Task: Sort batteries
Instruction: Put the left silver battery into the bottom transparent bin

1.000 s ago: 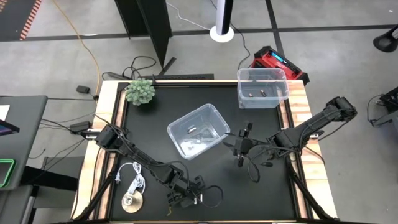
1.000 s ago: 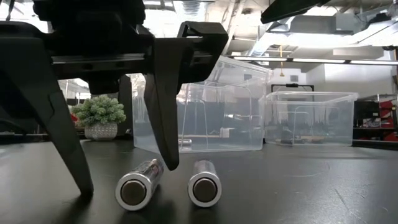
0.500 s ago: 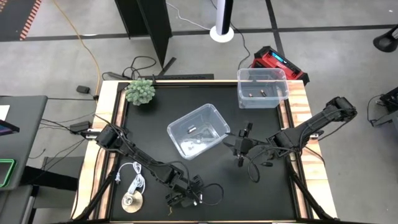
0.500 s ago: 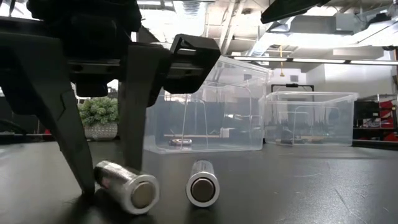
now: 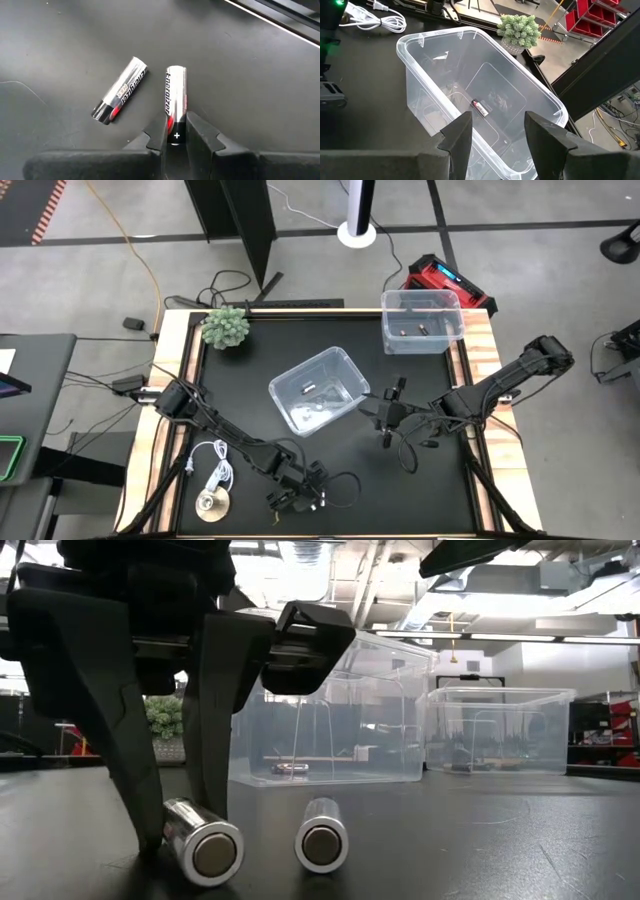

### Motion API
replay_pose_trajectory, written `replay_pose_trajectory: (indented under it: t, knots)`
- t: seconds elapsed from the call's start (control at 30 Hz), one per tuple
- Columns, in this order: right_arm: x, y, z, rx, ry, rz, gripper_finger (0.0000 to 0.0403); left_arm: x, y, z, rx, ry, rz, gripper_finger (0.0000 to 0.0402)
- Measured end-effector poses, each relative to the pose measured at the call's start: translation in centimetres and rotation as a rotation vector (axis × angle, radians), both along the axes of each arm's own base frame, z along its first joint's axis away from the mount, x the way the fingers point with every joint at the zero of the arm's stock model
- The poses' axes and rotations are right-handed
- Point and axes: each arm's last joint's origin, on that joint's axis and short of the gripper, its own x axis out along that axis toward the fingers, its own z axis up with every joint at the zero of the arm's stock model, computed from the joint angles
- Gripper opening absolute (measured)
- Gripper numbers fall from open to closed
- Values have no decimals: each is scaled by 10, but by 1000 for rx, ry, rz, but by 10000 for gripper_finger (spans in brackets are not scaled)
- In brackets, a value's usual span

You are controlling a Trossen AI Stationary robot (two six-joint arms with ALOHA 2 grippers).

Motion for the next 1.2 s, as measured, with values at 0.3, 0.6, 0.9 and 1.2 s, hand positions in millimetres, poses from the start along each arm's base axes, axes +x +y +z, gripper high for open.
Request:
replay_pose_trajectory:
  t: [0.3, 0.6, 0.9, 1.2]
  knots:
    - [0, 0, 0, 0, 0, 0, 195, 5, -2, 16, 66, 43, -26, 42]
    - [0, 0, 0, -4, 2, 1, 195, 6, -1, 39, 69, 42, -50, 41]
    - [0, 0, 0, -5, 2, 2, 195, -4, 19, 101, 8, -116, -10, 41]
    - [0, 0, 0, -6, 0, 3, 195, -26, 76, 170, 49, -369, 319, 41]
